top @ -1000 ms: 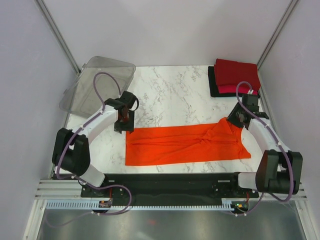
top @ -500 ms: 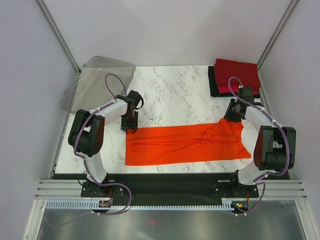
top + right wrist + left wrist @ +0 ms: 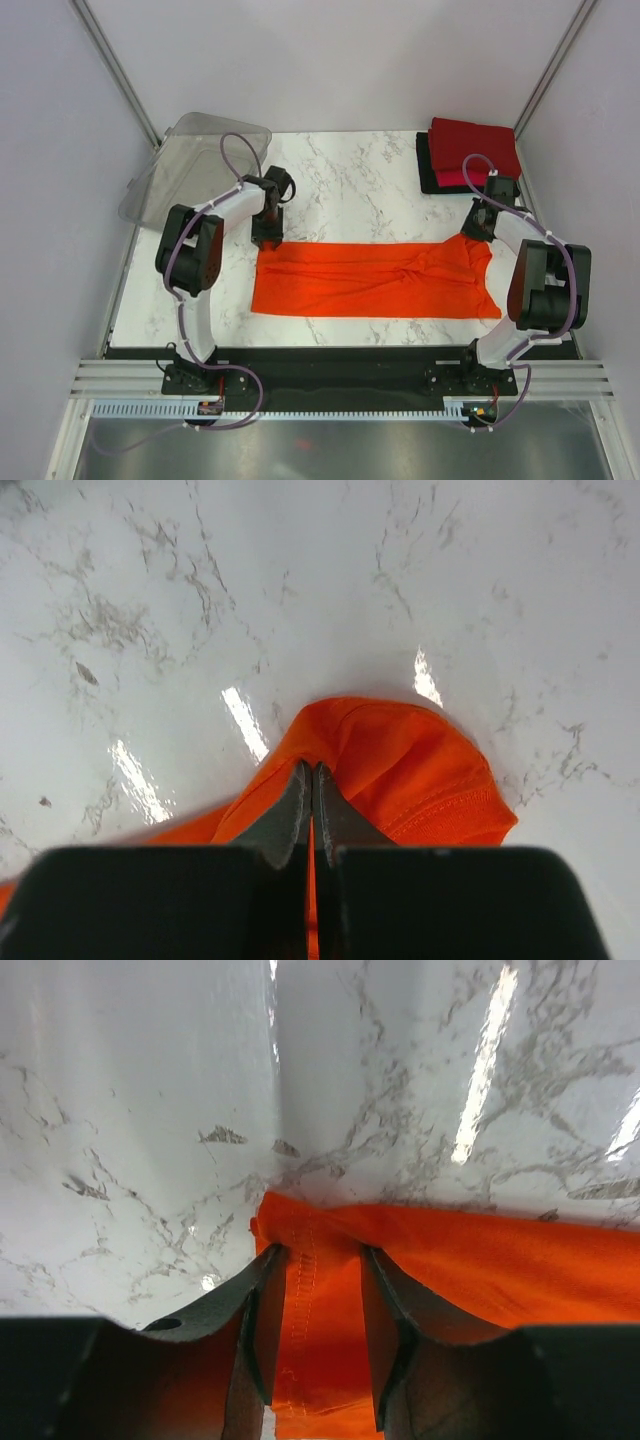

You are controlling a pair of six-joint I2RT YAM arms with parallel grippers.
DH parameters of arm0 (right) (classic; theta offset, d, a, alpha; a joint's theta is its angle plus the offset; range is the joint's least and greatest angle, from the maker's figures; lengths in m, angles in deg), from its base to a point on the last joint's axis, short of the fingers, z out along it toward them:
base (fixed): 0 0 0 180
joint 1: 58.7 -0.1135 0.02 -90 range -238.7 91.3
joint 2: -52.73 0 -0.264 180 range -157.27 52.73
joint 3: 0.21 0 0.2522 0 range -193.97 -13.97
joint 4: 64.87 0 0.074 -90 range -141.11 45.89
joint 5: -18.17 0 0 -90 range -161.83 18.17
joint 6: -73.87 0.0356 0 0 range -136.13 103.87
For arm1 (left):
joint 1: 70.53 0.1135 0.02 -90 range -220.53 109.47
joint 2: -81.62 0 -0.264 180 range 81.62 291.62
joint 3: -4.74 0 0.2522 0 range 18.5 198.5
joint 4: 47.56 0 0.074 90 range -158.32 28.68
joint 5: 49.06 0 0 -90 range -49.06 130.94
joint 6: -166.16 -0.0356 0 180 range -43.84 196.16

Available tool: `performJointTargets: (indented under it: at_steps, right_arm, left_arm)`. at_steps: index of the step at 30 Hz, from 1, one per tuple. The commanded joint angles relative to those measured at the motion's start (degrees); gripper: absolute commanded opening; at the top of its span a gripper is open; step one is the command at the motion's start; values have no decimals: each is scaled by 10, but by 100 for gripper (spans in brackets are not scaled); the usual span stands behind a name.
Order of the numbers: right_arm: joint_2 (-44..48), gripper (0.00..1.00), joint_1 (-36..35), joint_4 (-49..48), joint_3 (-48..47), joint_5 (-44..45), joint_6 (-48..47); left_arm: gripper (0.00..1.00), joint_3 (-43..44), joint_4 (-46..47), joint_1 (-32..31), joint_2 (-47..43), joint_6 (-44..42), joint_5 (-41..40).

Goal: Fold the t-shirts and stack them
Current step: Fold the tshirt

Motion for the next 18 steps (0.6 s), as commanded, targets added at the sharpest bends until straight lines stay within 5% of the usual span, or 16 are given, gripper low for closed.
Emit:
performJointTargets:
  at_steps: [1, 12, 18]
  right_arm:
    - [2, 0, 4, -73, 5, 21, -7]
    - [-3, 0, 11, -153, 14, -7, -26]
    - [-5, 0, 13, 37, -59, 38, 16]
  left_arm:
    - [44, 34, 17, 5, 24, -13, -31]
    - [48, 103, 8, 43, 64, -27, -28]
    - [48, 113, 8, 47, 71, -31, -16]
